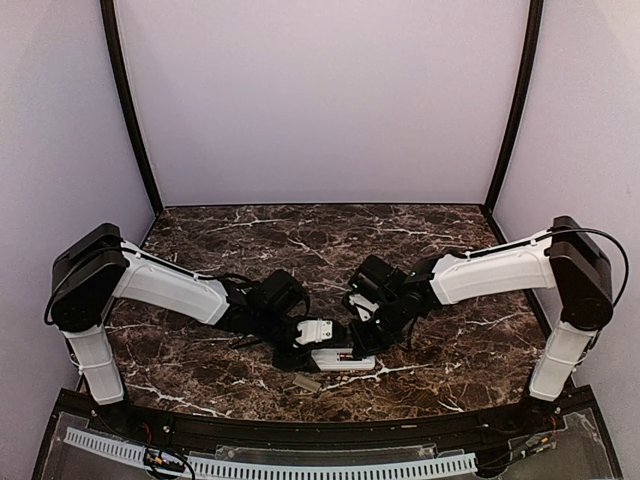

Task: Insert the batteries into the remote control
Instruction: Press the battery in the battery compartment, then pick up the battery cover at the center of the board.

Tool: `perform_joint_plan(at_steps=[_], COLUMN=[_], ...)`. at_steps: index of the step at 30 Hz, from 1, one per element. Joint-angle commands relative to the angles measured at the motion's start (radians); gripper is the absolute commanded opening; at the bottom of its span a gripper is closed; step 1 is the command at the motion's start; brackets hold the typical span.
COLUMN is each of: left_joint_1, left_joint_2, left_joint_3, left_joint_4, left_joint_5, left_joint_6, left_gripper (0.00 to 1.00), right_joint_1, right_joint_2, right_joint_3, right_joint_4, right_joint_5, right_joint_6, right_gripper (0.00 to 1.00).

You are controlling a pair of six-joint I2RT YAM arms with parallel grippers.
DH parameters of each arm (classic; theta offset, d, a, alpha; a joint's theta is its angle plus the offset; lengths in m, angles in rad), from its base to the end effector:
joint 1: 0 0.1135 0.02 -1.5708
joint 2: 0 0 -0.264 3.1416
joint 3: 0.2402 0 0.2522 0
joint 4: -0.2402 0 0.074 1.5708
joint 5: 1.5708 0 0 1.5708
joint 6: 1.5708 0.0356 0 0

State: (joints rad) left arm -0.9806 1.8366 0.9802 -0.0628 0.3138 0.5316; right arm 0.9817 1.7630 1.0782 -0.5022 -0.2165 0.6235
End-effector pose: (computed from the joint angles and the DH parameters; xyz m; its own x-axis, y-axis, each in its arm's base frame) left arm 0.1915 -0.3057 0.1367 0.0720 0.7589 -0.6472 0.9953 -0.0127 0.0959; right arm 0.1819 0.2860 0.1633 -0.9185 -0.3481 -0.1877 -0.3947 0.8364 0.3803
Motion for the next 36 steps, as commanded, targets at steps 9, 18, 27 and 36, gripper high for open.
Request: perform_joint_plan(at_steps=[9,18,27,36], left_joint_1=[-0.007,-0.005,0.093,0.137], left_joint_2=[-0.151,-0.332,-0.529,-0.588], left_joint_3=[0.017,-0.062,-0.105,-0.152], left_joint_4=[-0.085,-0.095,-0.045,0.024], left_joint_5=[-0.067,-0.082,-0.147,-0.193], left_joint_6=[-0.029,-0.067,-0.291,-0.325], left_gripper=[0.56,0.69,0.84,0.89], right_joint_1=[0.004,0.115,0.277,0.336], right_joint_2=[-0.176,-0.181,-0.111,0.045], right_joint_3=[-0.043,-0.118,-0.169,-0.067], right_joint_4=[0.099,0.243,0.388,0.295], right_joint_5=[0.004,0.010,0.102,0.185], right_joint_6=[-0.140,-0.225,-0.321,-0.388], right_gripper=[0.21,0.40,0.63,0.63])
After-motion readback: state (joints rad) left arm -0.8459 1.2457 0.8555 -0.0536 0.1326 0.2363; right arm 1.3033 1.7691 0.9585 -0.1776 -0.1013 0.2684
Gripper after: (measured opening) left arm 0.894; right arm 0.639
